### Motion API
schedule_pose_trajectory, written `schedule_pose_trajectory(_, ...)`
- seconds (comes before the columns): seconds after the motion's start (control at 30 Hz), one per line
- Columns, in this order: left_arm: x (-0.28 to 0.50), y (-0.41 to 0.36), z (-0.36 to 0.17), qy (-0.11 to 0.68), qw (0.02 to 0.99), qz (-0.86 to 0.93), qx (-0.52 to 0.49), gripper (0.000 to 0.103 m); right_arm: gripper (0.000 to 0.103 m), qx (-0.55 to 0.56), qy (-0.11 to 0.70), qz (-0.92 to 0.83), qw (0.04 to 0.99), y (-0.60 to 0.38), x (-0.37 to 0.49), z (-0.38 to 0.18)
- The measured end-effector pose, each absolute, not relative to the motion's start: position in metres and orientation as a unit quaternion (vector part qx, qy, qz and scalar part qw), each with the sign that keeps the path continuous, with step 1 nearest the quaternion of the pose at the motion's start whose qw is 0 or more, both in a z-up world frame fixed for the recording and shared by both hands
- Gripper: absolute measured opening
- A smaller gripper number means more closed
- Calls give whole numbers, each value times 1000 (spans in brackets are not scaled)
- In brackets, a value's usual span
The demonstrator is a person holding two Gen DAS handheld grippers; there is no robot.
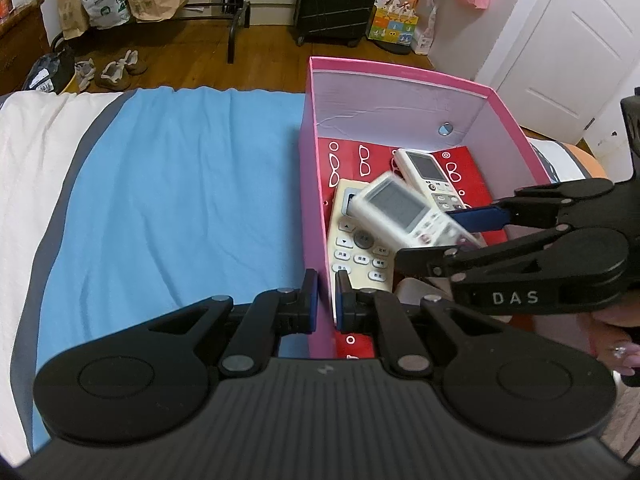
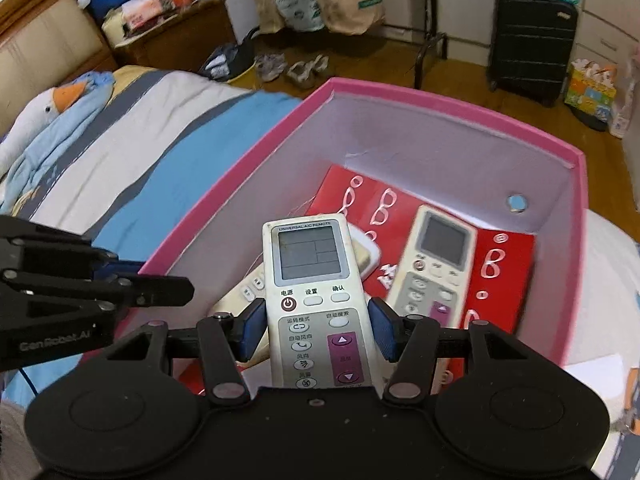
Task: Organize rigid objects
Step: 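Lower the purple-button remote into the pink box and open the right gripper, then move the open right gripper to the silver keys on the bed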
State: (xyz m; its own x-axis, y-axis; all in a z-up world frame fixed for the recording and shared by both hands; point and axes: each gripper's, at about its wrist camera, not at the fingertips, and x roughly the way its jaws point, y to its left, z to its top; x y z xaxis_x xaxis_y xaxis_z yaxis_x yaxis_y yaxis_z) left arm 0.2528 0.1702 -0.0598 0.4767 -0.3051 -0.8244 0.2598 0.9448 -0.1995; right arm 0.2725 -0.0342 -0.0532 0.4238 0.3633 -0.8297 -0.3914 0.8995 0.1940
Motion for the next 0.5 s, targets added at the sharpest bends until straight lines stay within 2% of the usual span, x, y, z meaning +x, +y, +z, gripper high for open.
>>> schedule_pose_trajectory(0.5, 253, 164, -60, 488, 858, -158, -7, 8, 68, -11, 367, 241, 898, -134, 209, 37)
